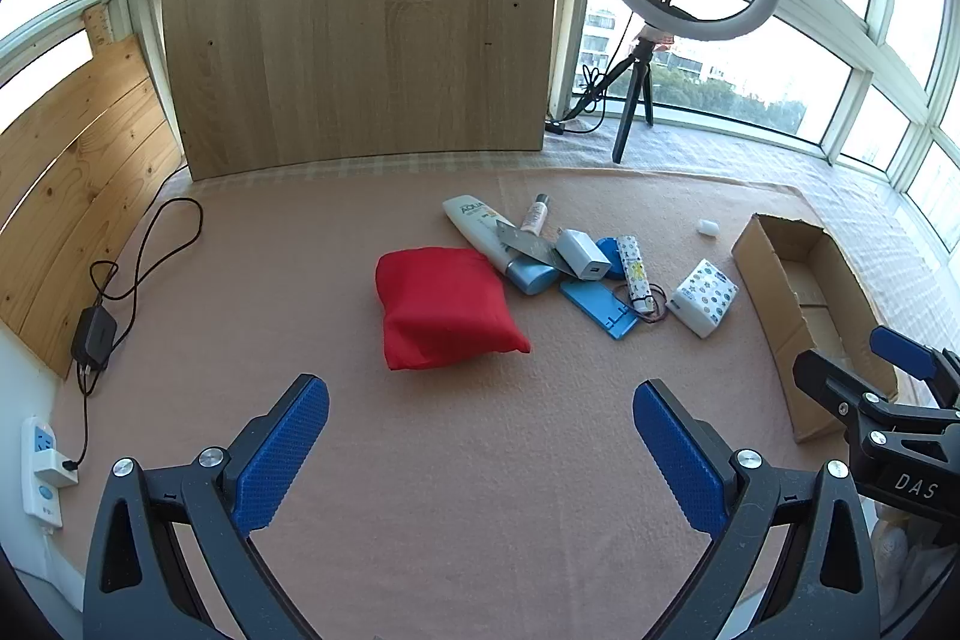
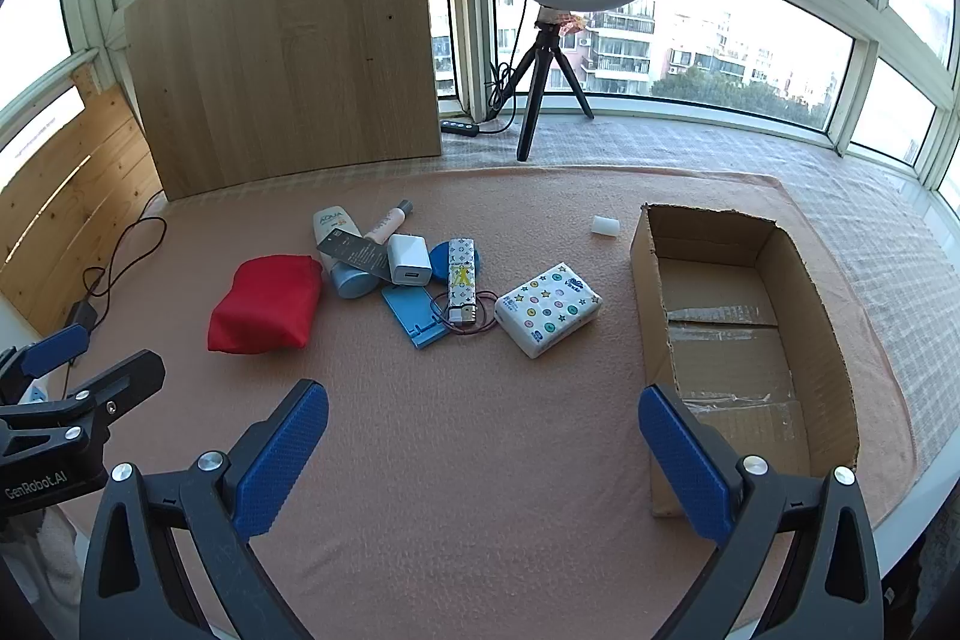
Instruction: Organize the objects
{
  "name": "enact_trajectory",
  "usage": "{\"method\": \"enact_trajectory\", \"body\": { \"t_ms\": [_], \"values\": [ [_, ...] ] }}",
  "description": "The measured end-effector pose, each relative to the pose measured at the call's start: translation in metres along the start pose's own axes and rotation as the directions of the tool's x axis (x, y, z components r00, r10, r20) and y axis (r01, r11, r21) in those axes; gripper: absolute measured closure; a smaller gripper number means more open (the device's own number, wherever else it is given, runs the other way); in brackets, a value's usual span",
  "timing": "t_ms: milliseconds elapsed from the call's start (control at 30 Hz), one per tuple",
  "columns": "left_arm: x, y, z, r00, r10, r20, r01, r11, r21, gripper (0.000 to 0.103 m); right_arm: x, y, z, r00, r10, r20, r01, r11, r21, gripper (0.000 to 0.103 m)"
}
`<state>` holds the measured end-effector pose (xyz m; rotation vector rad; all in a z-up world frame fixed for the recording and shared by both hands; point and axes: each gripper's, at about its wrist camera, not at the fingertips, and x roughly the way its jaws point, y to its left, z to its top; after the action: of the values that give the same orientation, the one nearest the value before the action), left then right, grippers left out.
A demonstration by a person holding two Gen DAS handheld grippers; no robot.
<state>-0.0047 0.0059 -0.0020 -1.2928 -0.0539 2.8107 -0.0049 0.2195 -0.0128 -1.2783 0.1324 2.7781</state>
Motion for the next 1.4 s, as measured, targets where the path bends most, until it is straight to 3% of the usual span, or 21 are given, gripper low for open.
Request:
{"method": "enact_trajectory", "body": {
  "t_ms": [1400],
  "values": [
    [0.0017,-0.0013,-0.0017,1.0,-0.01,-0.006,0.01,1.0,-0.001,0.0,0.0035,0.0044,-0.0003,1.0,0.006,-0.016,-0.006,1.0,0.003,0.001]
  ]
}}
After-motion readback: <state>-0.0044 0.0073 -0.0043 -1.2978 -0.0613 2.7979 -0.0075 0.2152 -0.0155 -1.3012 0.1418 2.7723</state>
